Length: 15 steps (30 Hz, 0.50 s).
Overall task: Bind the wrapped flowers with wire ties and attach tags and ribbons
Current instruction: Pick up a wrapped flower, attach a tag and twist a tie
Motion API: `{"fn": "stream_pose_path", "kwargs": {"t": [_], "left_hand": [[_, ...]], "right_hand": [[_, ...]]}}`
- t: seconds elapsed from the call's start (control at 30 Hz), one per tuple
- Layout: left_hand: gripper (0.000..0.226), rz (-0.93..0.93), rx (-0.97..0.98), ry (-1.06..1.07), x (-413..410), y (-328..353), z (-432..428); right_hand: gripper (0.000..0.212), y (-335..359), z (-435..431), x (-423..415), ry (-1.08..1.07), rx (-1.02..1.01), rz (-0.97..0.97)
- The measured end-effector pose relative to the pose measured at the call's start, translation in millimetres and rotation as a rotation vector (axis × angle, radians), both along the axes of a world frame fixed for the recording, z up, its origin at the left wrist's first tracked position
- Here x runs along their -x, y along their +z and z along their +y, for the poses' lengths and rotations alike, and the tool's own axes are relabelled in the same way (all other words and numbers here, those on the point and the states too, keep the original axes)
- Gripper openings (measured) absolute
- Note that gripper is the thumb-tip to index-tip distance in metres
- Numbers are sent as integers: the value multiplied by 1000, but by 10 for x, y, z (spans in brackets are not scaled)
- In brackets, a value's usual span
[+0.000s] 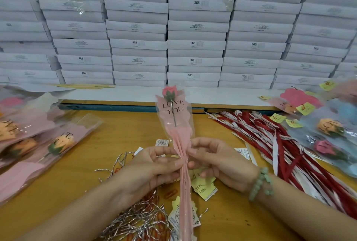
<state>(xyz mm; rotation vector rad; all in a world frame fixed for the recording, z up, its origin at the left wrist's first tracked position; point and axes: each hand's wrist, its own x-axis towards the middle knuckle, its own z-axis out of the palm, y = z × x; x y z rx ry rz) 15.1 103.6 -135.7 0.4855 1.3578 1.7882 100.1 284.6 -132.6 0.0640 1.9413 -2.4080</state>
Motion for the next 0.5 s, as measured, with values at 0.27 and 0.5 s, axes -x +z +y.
{"fn": "stream_pose_path", "kwargs": {"t": [0.27,0.5], "left_hand": [[50,36,-53,4,34,40,-17],[38,38,-74,-30,31,38,-20]], "right_hand": [[22,36,42,-18,156,133,-126],[25,41,2,-26,174,183,-139]]}}
